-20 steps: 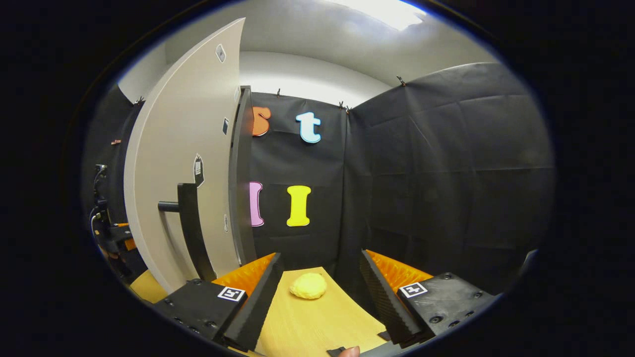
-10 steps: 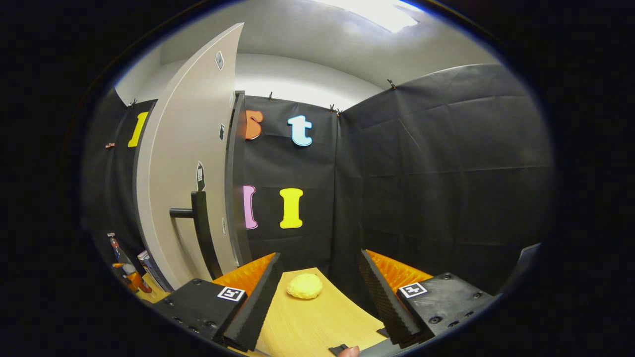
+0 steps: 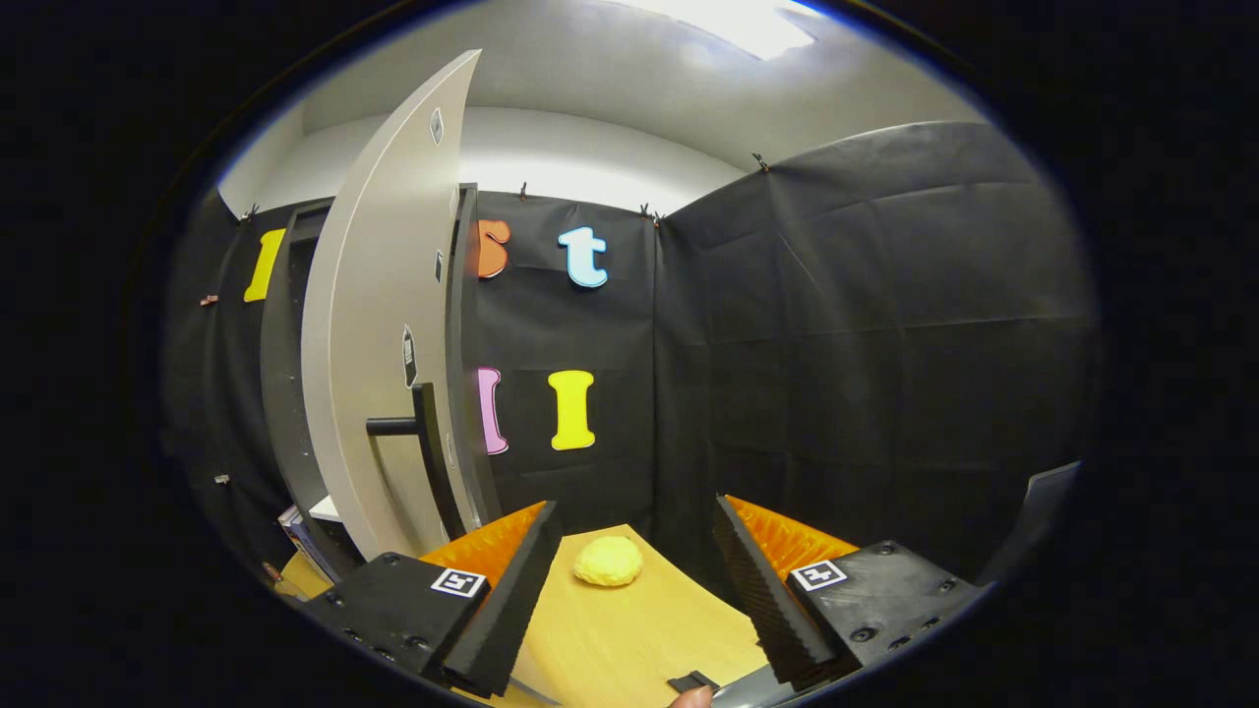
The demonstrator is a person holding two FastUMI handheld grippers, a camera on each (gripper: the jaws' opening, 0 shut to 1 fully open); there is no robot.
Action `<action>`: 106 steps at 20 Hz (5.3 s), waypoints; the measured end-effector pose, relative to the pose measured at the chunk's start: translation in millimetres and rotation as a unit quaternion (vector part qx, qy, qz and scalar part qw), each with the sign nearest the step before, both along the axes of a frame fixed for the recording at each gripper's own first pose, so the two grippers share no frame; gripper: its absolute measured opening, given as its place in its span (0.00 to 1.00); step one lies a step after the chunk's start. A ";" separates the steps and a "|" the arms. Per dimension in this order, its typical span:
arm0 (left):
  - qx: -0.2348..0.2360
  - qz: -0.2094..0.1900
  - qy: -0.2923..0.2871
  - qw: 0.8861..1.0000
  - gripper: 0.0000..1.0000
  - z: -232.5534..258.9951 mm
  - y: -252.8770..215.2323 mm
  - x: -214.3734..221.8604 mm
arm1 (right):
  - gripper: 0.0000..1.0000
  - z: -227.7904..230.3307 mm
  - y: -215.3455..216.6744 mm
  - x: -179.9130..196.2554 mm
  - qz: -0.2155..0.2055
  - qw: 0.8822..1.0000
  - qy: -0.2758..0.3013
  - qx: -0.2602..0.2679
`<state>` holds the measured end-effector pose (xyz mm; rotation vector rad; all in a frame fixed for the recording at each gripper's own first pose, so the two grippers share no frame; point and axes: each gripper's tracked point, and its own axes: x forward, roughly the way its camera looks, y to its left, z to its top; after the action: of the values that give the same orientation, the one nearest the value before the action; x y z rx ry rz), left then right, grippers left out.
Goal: Open the cabinet door with the right hand, grasp the bottle in the cabinet with the left hand and place it on the coaster, then close the cabinet door with the right hand.
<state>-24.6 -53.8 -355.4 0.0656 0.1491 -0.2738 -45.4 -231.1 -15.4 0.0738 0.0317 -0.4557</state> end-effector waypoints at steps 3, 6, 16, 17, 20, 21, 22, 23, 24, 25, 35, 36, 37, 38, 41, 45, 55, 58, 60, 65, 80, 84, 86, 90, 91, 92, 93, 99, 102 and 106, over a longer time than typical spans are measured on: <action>-0.001 -0.003 0.011 1.000 0.80 -26.6 -1.9 0.2 | 0.96 0.9 1.9 -7.0 -0.006 1.000 0.007 -0.003; 0.009 -0.005 0.004 1.000 0.80 -45.7 0.3 5.1 | 0.97 -4.2 2.5 -13.8 -0.011 1.000 0.020 -0.007; 0.003 -0.005 0.028 1.000 0.81 -71.4 5.3 4.9 | 0.96 -18.5 -0.7 -10.3 -0.025 0.999 0.035 0.014; 0.002 -0.006 0.030 1.000 0.81 -72.9 3.9 4.4 | 0.96 -19.9 -0.5 -9.4 -0.025 0.999 0.036 0.017; 0.003 -0.007 0.039 0.999 0.88 -76.7 4.1 3.3 | 0.96 -24.9 -2.1 -11.6 -0.026 0.998 0.042 0.026; 0.005 -0.007 0.040 0.999 0.90 -77.0 3.6 3.2 | 0.96 -25.9 -3.4 -12.6 -0.026 0.998 0.042 0.029; 0.006 -0.008 0.042 0.999 0.92 -76.7 3.0 1.7 | 0.96 -25.9 -4.2 -13.5 -0.027 0.998 0.042 0.032; 0.006 -0.010 0.044 0.999 0.92 -76.8 1.4 1.2 | 0.97 -25.4 -5.6 -14.5 -0.028 0.998 0.041 0.032; 0.007 -0.009 0.046 0.999 0.93 -77.7 1.9 0.7 | 0.97 -25.9 -7.8 -15.4 -0.029 0.998 0.040 0.033; 0.009 -0.007 0.048 0.999 0.93 -78.1 2.0 0.3 | 0.97 -26.0 -8.2 -16.0 -0.028 0.998 0.040 0.033; 0.015 0.009 0.048 0.999 0.93 -62.1 6.7 -1.9 | 0.97 -28.5 -8.6 -14.3 -0.017 0.998 0.043 0.032; 0.015 0.011 0.043 0.999 0.94 -54.4 7.9 -1.7 | 0.97 -29.1 -8.2 -14.3 -0.016 0.998 0.044 0.029; 0.014 0.012 0.038 0.999 0.94 -47.2 8.3 -1.3 | 0.97 -29.3 -7.7 -13.2 -0.014 0.999 0.044 0.027; 0.014 0.012 0.034 0.999 0.94 -39.5 7.8 -0.3 | 0.97 -30.1 -7.0 -12.3 -0.012 0.999 0.044 0.026; 0.014 0.010 0.019 1.000 0.94 -12.1 4.8 3.8 | 0.97 -30.4 -5.7 -9.9 -0.007 0.999 0.040 0.027; 0.016 0.014 0.000 1.000 0.94 23.2 4.5 4.1 | 0.97 -26.3 -7.6 -6.3 -0.004 0.999 0.030 0.024; -0.045 0.016 -0.002 0.999 0.94 171.9 -9.6 21.4 | 0.98 -9.4 0.5 19.5 0.050 0.999 0.010 0.015; -0.055 0.037 -0.018 0.998 0.94 222.9 -1.5 26.2 | 0.98 -5.8 3.3 24.6 0.066 0.998 0.006 0.021; -0.045 0.052 -0.036 0.997 0.94 256.1 5.7 28.4 | 0.98 -6.5 3.8 26.4 0.074 0.997 0.007 0.022; -0.060 0.074 -0.053 0.994 0.93 311.5 16.6 22.8 | 0.97 -5.1 13.8 29.6 0.097 0.995 0.007 0.033; -0.035 0.073 -0.033 0.996 0.94 308.6 28.4 5.1 | 0.97 -3.1 56.4 36.0 0.128 0.991 0.012 0.039; -0.027 0.070 -0.032 0.997 0.93 308.8 26.0 2.2 | 0.97 -3.3 90.9 34.6 0.161 0.986 0.010 0.049; -0.023 0.072 -0.035 0.997 0.94 310.7 26.8 0.1 | 0.98 -3.6 110.5 33.5 0.179 0.982 0.010 0.055; -0.022 0.078 -0.036 0.996 0.94 312.6 31.5 -4.4 | 0.98 -4.7 146.0 41.3 0.209 0.976 0.007 0.067; -0.022 0.079 -0.034 0.996 0.94 311.5 32.0 -4.2 | 0.98 -6.0 157.2 43.9 0.218 0.973 0.007 0.072; -0.022 0.081 -0.033 0.996 0.94 311.1 34.1 -4.4 | 0.98 -7.3 168.9 47.2 0.228 0.971 0.008 0.078; -0.021 0.084 -0.032 0.996 0.94 311.1 35.5 -5.5 | 0.98 -8.6 180.7 51.0 0.237 0.968 0.008 0.085; -0.019 0.105 -0.037 0.994 0.94 315.2 42.2 -6.7 | 0.98 -15.9 255.2 63.3 0.311 0.944 0.020 0.106; -0.026 0.110 -0.036 0.993 0.94 315.9 46.5 -6.0 | 0.98 -14.8 260.4 62.8 0.318 0.943 0.022 0.090; -0.029 0.113 -0.036 0.993 0.94 316.5 49.8 -6.4 | 0.98 -10.6 243.1 64.1 0.295 0.951 0.010 0.089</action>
<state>-31.0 -4.0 -38.9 -0.0003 0.0760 -0.0498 18.7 12.0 -26.0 0.2296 0.1105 0.1470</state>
